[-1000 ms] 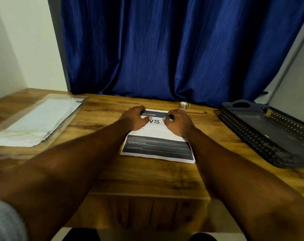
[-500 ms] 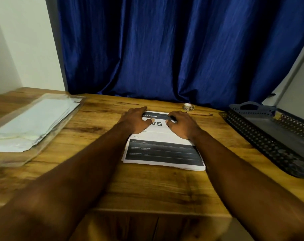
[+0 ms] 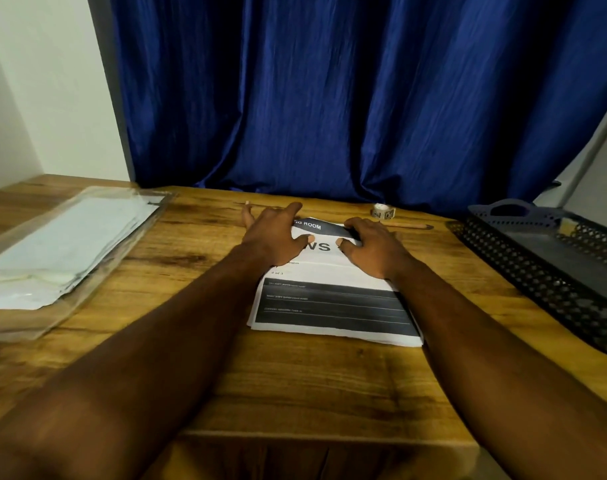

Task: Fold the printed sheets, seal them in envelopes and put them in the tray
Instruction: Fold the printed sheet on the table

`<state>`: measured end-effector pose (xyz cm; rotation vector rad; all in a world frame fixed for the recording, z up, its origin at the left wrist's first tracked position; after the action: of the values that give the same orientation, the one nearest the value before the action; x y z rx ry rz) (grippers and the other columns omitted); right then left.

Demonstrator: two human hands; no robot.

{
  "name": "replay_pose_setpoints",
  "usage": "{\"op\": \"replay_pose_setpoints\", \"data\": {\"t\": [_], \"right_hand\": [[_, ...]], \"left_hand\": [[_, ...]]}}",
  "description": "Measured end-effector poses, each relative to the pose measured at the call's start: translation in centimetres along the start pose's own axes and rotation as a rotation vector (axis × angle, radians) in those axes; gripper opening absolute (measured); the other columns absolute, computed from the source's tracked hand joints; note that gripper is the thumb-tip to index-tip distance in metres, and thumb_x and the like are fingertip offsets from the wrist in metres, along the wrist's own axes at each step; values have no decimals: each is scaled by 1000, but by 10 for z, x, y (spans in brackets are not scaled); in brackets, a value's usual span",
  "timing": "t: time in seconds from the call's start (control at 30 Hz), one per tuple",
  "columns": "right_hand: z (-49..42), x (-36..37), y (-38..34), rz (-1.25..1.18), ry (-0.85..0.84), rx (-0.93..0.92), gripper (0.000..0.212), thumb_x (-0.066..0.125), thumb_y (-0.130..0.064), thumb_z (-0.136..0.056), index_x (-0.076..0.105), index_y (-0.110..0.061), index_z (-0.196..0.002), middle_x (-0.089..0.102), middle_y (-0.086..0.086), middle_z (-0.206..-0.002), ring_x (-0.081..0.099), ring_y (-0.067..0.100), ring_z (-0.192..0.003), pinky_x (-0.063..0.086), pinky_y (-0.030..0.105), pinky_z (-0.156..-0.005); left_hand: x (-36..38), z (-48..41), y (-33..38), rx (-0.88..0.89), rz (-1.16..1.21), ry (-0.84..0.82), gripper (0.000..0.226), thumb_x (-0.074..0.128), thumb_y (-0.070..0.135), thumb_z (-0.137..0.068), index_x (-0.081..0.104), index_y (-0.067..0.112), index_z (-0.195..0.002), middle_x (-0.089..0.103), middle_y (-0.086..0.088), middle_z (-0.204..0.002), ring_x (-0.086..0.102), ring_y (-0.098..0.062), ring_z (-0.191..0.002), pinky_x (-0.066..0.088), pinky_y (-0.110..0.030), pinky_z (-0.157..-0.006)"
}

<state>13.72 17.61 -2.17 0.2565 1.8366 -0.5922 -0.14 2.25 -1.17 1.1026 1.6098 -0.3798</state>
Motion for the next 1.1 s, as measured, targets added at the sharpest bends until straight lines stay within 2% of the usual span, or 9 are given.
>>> {"op": "replay_pose_setpoints", "data": {"t": [0.23, 0.43, 0.53, 0.6, 0.73, 0.83, 0.97, 1.03, 1.1], "right_hand": [[-2, -8, 0, 29, 63, 5, 75, 57, -58, -100, 29, -29, -163, 31, 5, -170, 27, 31, -156, 18, 58, -122], [-4, -16, -2, 42, 145, -15, 86, 70, -55, -90, 30, -31, -161, 33, 1, -167, 28, 27, -154, 16, 61, -122], [-3, -27, -6, 43, 255, -80, 68, 79, -49, -81, 51, -29, -140, 54, -2, -145, 43, 24, -139, 24, 58, -116], [1, -37, -11, 75, 367, -145, 47, 81, -42, -78, 59, -29, -118, 62, -6, -123, 52, 21, -124, 25, 52, -110], [7, -42, -18, 75, 406, -195, 20, 79, -25, -82, 59, -30, -84, 65, -14, -88, 56, 13, -99, 21, 47, -110], [5, -38, -21, 87, 342, -194, 20, 75, -15, -84, 61, -30, -82, 66, -11, -79, 56, 10, -88, 23, 45, -106], [-2, -31, -15, 121, 292, -177, 20, 70, -13, -88, 66, -32, -92, 71, -10, -87, 60, 16, -94, 19, 38, -95], [-5, -24, -12, 119, 205, -139, 20, 66, -14, -90, 69, -33, -98, 73, -10, -93, 60, 18, -99, 20, 44, -106], [-4, -20, -12, 91, 131, -95, 20, 62, -15, -90, 71, -31, -98, 73, -10, -97, 58, 19, -103, 19, 52, -116]], "left_hand": [[-3, -3, 2, 8, 227, 68, 68, 78, 41, -91, 47, 34, -151, 69, 6, -127, 56, -20, -131, 17, -52, -121], [-4, -6, -4, -5, 415, 70, 53, 84, 33, -85, 65, 34, -134, 70, 16, -115, 64, -10, -109, 47, -53, -109], [-8, -6, -2, 76, 365, 97, 38, 85, 35, -83, 71, 35, -118, 71, 20, -112, 63, -7, -107, 49, -52, -105], [-14, -4, 1, 146, 273, 177, 35, 86, 37, -81, 69, 38, -111, 64, 19, -116, 55, -10, -115, 40, -51, -108], [-27, 4, 15, 229, 122, 269, 53, 85, 30, -81, 57, 34, -125, 56, 13, -130, 44, -14, -129, 25, -41, -100], [-29, 5, 25, 250, 37, 236, 67, 81, 21, -82, 49, 34, -139, 59, 12, -132, 45, -14, -132, 18, -44, -112], [-21, 2, 27, 247, -24, 153, 33, 74, 17, -91, 68, 33, -119, 69, 12, -117, 57, -14, -119, 26, -46, -114], [-13, 0, 24, 210, 5, 70, 21, 71, 15, -93, 74, 31, -107, 72, 8, -112, 64, -17, -109, 48, -40, -101], [-6, -1, 20, 169, 42, 12, 18, 66, 14, -93, 75, 28, -100, 73, 5, -102, 65, -19, -97, 57, -38, -84]]}}
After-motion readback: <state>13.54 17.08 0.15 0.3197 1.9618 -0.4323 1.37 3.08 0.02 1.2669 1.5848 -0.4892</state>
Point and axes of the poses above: each hand's wrist, its own z-axis away from the middle knuckle, its own x-axis out of the palm, y = z × x, the point moved 7 cm from there along -z, towards the middle knuckle
